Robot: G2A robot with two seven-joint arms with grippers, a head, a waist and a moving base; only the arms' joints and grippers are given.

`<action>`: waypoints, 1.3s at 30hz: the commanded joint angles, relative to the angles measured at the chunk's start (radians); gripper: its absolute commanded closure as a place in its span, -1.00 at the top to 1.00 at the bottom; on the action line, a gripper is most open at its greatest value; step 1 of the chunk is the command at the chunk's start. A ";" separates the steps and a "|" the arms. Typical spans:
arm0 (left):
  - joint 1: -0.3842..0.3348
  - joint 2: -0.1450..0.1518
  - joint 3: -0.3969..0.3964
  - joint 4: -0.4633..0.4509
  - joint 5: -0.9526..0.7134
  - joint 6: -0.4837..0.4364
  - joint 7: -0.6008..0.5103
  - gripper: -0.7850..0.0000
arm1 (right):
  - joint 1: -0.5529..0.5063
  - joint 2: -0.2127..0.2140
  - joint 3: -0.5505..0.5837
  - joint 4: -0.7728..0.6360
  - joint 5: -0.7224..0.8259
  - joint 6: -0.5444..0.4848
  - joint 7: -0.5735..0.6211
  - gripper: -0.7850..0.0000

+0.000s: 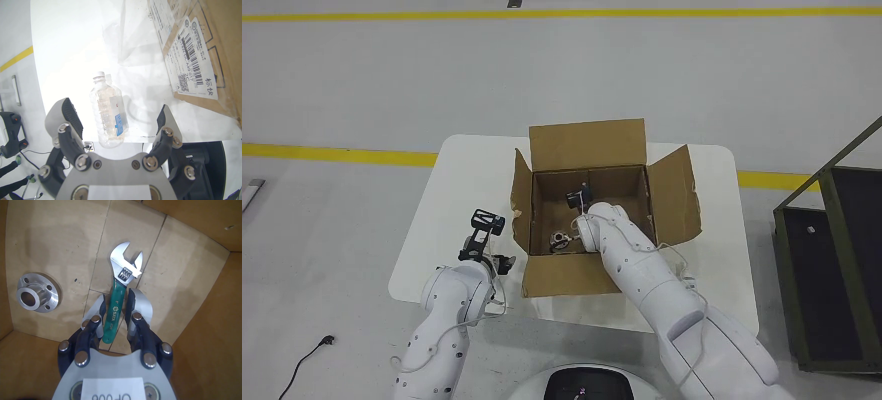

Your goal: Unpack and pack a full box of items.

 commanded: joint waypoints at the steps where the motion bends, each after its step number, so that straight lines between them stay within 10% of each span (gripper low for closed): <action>1: 0.000 0.000 0.000 0.000 0.000 0.000 0.000 1.00 | 0.003 -0.001 0.000 0.011 0.002 -0.003 -0.005 -0.31; 9: 0.000 0.000 0.000 0.000 0.000 0.000 0.000 1.00 | 0.016 -0.005 0.001 0.046 0.011 -0.010 -0.021 -0.57; 13: 0.000 0.000 0.000 0.000 0.000 0.000 0.000 1.00 | 0.022 -0.007 0.002 0.057 0.016 -0.014 -0.026 -1.00; 39: 0.000 0.000 0.000 0.000 0.000 0.000 0.000 1.00 | 0.036 0.030 0.055 -0.096 0.038 -0.069 -0.026 -1.00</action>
